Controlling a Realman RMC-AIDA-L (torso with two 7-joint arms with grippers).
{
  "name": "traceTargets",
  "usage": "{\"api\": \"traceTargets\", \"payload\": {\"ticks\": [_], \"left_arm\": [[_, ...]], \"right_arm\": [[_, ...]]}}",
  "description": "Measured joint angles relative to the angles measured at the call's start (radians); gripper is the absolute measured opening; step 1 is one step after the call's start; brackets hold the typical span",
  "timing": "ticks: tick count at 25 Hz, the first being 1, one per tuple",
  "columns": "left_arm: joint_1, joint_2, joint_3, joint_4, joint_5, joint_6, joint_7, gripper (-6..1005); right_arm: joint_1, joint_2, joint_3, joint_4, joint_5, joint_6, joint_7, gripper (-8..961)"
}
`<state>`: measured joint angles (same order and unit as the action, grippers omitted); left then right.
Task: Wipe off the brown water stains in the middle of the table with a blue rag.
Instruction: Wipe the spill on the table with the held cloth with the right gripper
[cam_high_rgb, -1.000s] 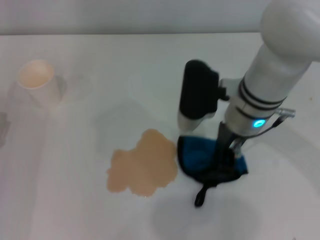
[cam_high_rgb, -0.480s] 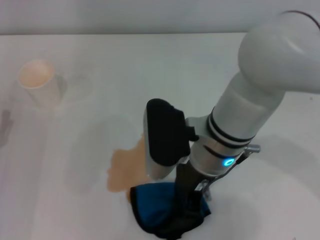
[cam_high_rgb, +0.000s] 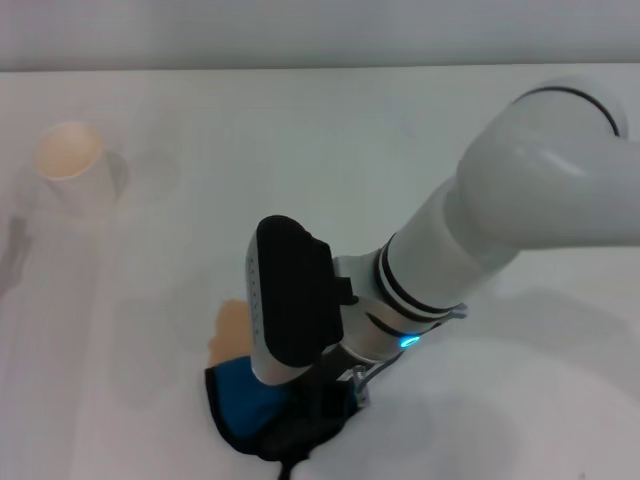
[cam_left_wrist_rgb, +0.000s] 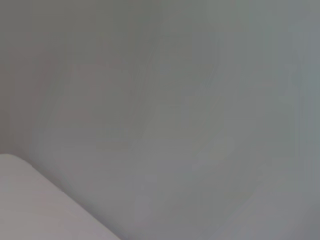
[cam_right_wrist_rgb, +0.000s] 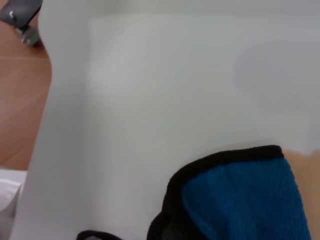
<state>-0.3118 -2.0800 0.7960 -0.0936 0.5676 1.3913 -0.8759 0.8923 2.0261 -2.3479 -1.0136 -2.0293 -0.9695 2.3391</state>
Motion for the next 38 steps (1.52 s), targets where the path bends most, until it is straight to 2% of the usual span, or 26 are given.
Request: {"api": "traceTargets", "payload": {"ticks": [16, 25, 38], "left_arm": [[-0.001, 0.0, 0.0, 0.0, 0.0, 0.0, 0.0, 888], [-0.001, 0.0, 0.002, 0.0, 0.002, 0.0, -0.002, 887], [-0.002, 0.0, 0.003, 0.0, 0.002, 0.001, -0.003, 888]], "right_arm": [[-0.011, 0.002, -0.03, 0.096, 0.006, 0.272, -0.001, 64], [-0.034, 0.002, -0.049, 0.205, -0.002, 0.527, 0.0, 64], [-0.045, 0.002, -0.038, 0.203, -0.003, 0.636, 0.004, 65]]}}
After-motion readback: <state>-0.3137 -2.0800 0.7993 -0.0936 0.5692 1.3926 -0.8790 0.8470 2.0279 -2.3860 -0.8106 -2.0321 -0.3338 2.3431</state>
